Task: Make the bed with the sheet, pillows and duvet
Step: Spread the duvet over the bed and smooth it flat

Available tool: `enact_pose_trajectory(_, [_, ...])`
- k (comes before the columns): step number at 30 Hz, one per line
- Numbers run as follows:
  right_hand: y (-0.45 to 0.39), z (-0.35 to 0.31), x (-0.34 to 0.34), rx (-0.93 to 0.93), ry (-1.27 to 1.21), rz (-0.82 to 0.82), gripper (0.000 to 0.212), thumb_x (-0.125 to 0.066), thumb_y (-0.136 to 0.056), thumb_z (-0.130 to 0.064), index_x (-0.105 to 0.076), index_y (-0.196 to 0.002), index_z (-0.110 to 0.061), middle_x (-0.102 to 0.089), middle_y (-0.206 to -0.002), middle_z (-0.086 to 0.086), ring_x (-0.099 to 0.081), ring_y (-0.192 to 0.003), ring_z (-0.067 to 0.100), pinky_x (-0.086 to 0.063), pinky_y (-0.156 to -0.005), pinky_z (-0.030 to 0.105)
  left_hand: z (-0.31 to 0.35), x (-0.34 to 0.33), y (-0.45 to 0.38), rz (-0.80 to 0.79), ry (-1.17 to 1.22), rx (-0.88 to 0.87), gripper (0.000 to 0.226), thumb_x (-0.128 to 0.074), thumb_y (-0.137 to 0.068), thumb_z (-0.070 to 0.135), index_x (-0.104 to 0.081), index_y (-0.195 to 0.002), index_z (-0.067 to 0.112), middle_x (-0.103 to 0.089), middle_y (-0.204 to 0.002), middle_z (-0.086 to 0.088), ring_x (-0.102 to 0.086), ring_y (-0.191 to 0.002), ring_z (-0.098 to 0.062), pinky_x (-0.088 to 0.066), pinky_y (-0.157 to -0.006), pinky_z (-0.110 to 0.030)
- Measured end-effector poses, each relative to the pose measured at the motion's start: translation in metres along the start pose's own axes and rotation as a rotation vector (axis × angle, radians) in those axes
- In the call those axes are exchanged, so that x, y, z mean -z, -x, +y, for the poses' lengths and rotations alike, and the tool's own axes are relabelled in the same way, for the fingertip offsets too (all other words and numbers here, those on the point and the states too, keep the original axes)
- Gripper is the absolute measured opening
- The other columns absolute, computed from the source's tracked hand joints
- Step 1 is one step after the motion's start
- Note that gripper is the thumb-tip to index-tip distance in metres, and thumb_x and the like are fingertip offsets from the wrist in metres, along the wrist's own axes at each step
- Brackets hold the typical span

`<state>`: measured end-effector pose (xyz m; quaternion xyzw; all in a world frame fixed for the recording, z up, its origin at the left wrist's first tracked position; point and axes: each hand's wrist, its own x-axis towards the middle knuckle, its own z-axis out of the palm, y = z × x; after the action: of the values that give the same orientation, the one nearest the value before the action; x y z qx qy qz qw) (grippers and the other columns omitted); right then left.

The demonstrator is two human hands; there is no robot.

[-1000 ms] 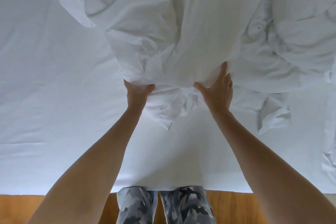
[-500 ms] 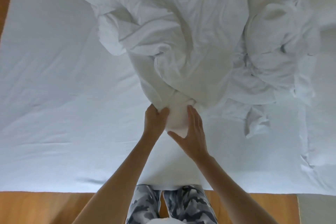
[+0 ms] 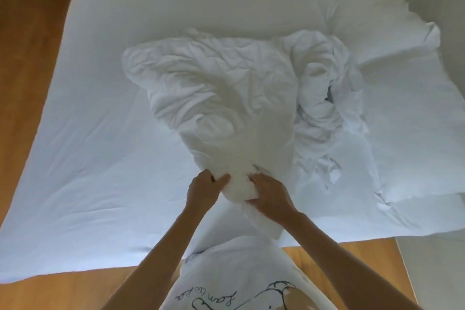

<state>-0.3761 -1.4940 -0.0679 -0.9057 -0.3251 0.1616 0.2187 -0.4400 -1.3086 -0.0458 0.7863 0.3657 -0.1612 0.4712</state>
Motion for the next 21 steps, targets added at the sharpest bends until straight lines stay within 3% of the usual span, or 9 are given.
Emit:
enact_pose_trajectory(2, [0.014, 0.013, -0.008, -0.053, 0.049, -0.314, 0.047, -0.065, -0.086, -0.038, -0.052, -0.127, -0.019, -0.055, -0.131, -0.002, -0.051, -0.121, 0.018, -0.040, -0.095, 0.031, -0.018, 0.002, -0.003, 0.024, -0.273, 0.035, 0.030, -0.060, -0.087, 0.047, -0.057, -0.088, 0.017, -0.066, -0.089, -0.002, -0.061, -0.091, -0.028, -0.042, -0.074, -0.032])
enact_pose_trajectory(3, [0.018, 0.020, -0.012, -0.083, 0.058, -0.372, 0.047, -0.061, -0.089, -0.041, -0.051, -0.129, -0.020, -0.053, -0.133, -0.004, -0.046, -0.124, 0.017, -0.037, -0.098, 0.030, -0.024, 0.004, -0.006, 0.055, -0.319, 0.041, 0.025, -0.058, -0.090, 0.042, -0.060, -0.096, 0.017, -0.068, -0.097, -0.001, -0.061, -0.099, -0.028, -0.041, -0.078, -0.031])
enact_pose_trajectory(5, [0.023, 0.032, -0.018, -0.170, -0.001, -0.311, 0.046, -0.057, -0.091, -0.043, -0.050, -0.130, -0.019, -0.053, -0.130, -0.004, -0.045, -0.124, 0.016, -0.037, -0.097, 0.030, -0.028, 0.006, -0.011, 0.114, -0.329, 0.037, 0.025, -0.057, -0.092, 0.036, -0.060, -0.106, 0.016, -0.069, -0.106, -0.001, -0.061, -0.104, -0.028, -0.041, -0.084, -0.032])
enact_pose_trajectory(8, [0.011, 0.053, -0.025, -0.351, -0.085, -0.145, 0.049, -0.055, -0.093, -0.041, -0.045, -0.135, -0.018, -0.052, -0.133, 0.000, -0.046, -0.124, 0.019, -0.038, -0.096, 0.032, -0.020, 0.000, -0.020, 0.129, -0.335, -0.015, 0.022, -0.056, -0.093, 0.033, -0.059, -0.105, 0.016, -0.069, -0.102, 0.003, -0.062, -0.100, -0.024, -0.039, -0.079, -0.029])
enact_pose_trajectory(13, [-0.044, 0.107, -0.028, -0.725, -0.262, -0.031, 0.077, -0.060, -0.089, -0.045, -0.025, -0.148, -0.011, -0.040, -0.145, 0.014, -0.039, -0.132, 0.032, -0.037, -0.102, 0.041, -0.010, -0.026, -0.034, 0.084, -0.318, -0.025, 0.016, -0.055, -0.093, 0.031, -0.058, -0.102, 0.018, -0.068, -0.100, 0.007, -0.062, -0.096, -0.018, -0.037, -0.075, -0.026])
enact_pose_trajectory(18, [-0.125, 0.172, -0.036, -0.892, -0.409, 0.069, 0.105, -0.068, -0.080, -0.054, -0.009, -0.152, -0.004, -0.029, -0.152, 0.021, -0.029, -0.139, 0.038, -0.031, -0.107, 0.048, -0.022, -0.048, -0.050, 0.013, -0.352, 0.024, 0.016, -0.052, -0.094, 0.033, -0.058, -0.104, 0.021, -0.068, -0.101, 0.010, -0.062, -0.093, -0.013, -0.040, -0.074, -0.026])
enact_pose_trajectory(21, [-0.167, 0.194, -0.051, -0.931, -0.470, 0.026, 0.113, -0.070, -0.077, -0.056, -0.004, -0.151, -0.002, -0.030, -0.151, 0.021, -0.030, -0.138, 0.039, -0.030, -0.108, 0.049, -0.035, -0.051, -0.052, -0.047, -0.368, 0.071, 0.018, -0.050, -0.095, 0.033, -0.057, -0.108, 0.022, -0.067, -0.104, 0.011, -0.061, -0.094, -0.010, -0.044, -0.079, -0.025])
